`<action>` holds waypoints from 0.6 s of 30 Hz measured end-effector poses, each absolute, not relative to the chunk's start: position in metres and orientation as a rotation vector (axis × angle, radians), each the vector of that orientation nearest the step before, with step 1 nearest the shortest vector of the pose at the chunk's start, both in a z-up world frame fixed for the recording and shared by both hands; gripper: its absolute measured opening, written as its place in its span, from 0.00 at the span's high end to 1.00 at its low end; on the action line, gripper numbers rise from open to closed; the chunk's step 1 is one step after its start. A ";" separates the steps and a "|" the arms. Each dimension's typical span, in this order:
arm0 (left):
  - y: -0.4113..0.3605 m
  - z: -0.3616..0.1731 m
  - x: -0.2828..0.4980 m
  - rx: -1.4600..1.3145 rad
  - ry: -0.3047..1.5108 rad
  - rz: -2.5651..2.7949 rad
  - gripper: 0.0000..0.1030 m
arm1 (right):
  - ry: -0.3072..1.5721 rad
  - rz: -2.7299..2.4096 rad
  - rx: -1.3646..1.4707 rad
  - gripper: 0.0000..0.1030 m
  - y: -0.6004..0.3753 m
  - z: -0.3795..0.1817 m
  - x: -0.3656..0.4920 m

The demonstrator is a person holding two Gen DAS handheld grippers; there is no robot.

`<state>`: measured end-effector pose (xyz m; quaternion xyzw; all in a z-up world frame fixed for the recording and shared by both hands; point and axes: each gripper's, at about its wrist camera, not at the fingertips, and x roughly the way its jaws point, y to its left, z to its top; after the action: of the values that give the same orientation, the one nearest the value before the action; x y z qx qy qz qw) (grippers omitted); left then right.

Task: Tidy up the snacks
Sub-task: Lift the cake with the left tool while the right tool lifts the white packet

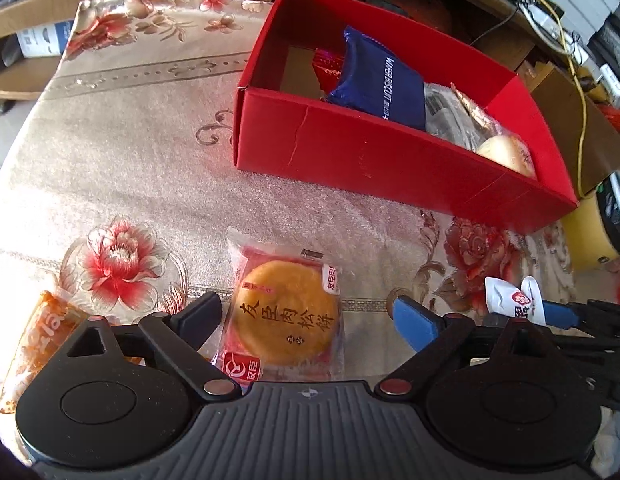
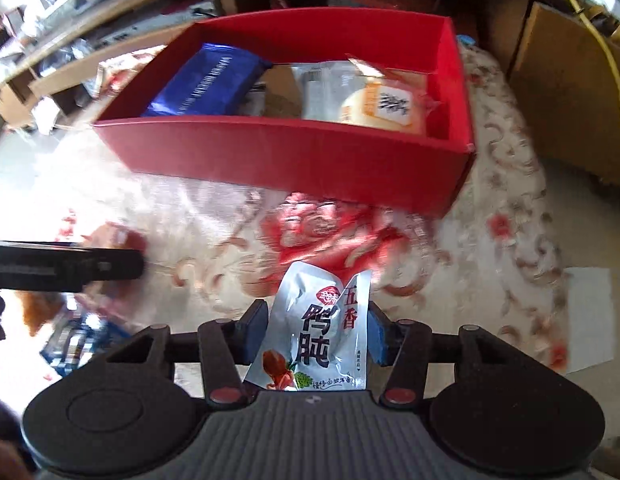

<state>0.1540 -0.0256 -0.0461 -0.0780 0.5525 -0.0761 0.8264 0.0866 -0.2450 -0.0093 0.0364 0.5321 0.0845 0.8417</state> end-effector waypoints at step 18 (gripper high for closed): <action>-0.046 -0.043 0.140 -0.052 1.157 -0.107 0.28 | 1.073 0.256 0.095 0.54 -0.242 0.005 0.082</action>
<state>0.1400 -0.0461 -0.0429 -0.0245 0.5464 -0.0506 0.8357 0.0818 -0.2420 0.0051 0.0449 0.5097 0.1214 0.8506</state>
